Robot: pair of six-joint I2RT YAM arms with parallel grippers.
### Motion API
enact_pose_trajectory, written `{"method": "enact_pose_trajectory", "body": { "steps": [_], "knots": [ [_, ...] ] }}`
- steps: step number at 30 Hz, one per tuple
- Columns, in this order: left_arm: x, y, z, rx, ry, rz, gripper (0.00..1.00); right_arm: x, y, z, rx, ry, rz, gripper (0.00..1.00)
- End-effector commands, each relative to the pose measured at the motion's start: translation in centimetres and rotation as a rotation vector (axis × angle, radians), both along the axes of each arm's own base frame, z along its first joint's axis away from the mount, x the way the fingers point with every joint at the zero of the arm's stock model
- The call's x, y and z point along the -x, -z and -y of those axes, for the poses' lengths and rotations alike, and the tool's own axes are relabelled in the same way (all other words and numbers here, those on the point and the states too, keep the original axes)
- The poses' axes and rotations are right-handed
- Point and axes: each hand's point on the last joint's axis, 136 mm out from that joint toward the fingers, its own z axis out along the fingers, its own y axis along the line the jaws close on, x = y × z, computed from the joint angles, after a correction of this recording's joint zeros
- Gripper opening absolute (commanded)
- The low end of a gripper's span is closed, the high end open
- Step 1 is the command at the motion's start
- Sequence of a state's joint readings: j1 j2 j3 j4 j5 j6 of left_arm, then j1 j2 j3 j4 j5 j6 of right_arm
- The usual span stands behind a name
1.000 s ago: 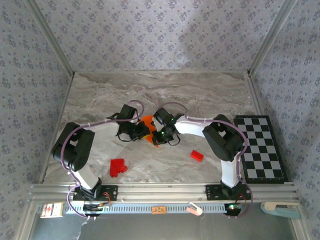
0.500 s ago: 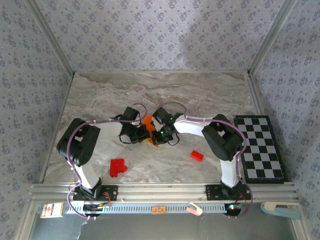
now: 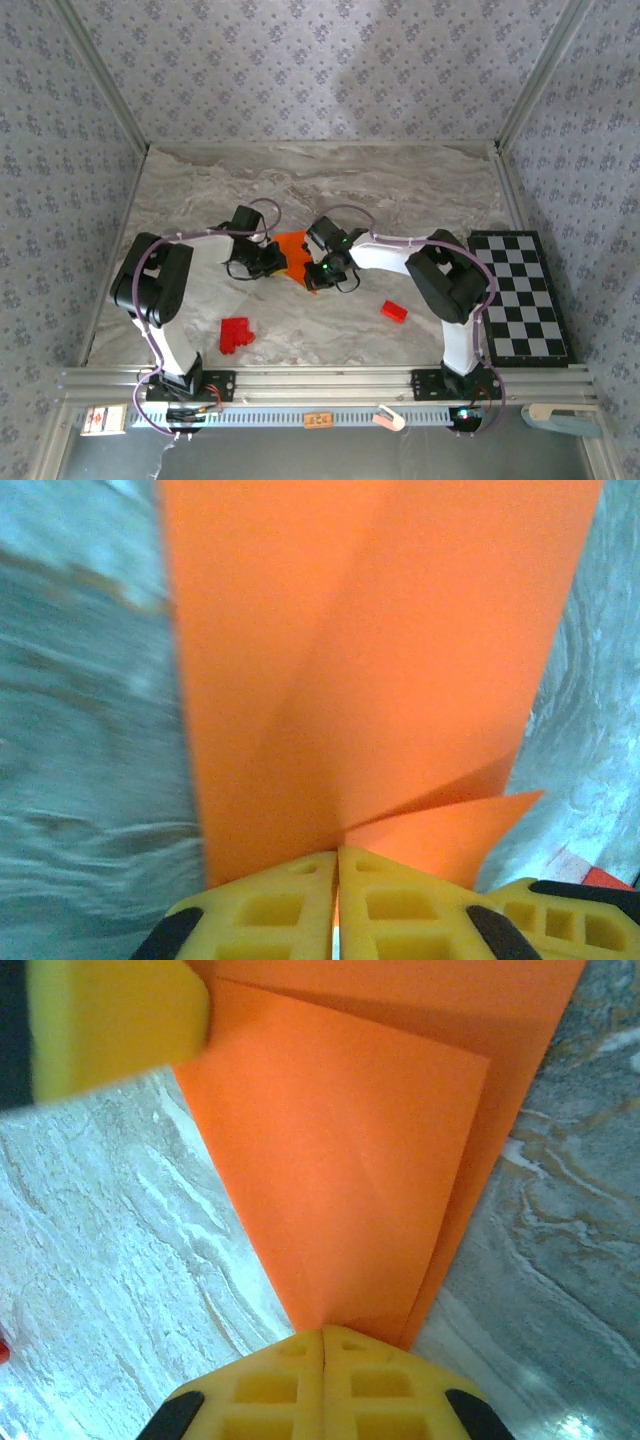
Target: Fold a paper plane with a square sheet of paper (pick it up from the middle)
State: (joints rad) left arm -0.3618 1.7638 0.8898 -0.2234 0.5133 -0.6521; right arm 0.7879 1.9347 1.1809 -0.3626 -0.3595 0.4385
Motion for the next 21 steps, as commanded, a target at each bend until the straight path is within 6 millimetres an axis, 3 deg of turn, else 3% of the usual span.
{"method": "enact_pose_trajectory", "body": {
  "steps": [1, 7, 12, 15, 17, 21],
  "knots": [
    [-0.8, 2.7, -5.3, -0.187, -0.071, -0.013, 0.1, 4.3, 5.8, 6.8, 0.305, 0.041, -0.164, 0.04],
    [-2.1, 0.4, -5.9, -0.194, -0.062, 0.027, 0.1, 3.9, 5.2, 5.9, 0.268, 0.047, -0.152, 0.04],
    [-3.2, -3.5, -5.2, -0.143, -0.09, 0.096, 0.12, 2.1, 2.9, 3.5, 0.168, 0.053, -0.092, 0.05],
    [-3.7, -6.3, -5.3, -0.111, -0.148, 0.143, 0.19, 0.1, -0.3, 1.4, 0.064, 0.073, -0.019, 0.09],
    [-3.7, -7.8, -5.5, -0.094, -0.188, 0.171, 0.26, -2.0, -4.2, -0.5, -0.048, 0.101, 0.065, 0.14],
    [-3.3, -9.6, -6.3, -0.069, -0.263, 0.216, 0.42, -3.9, -8.9, -1.6, -0.169, 0.156, 0.175, 0.25]
  ]
}}
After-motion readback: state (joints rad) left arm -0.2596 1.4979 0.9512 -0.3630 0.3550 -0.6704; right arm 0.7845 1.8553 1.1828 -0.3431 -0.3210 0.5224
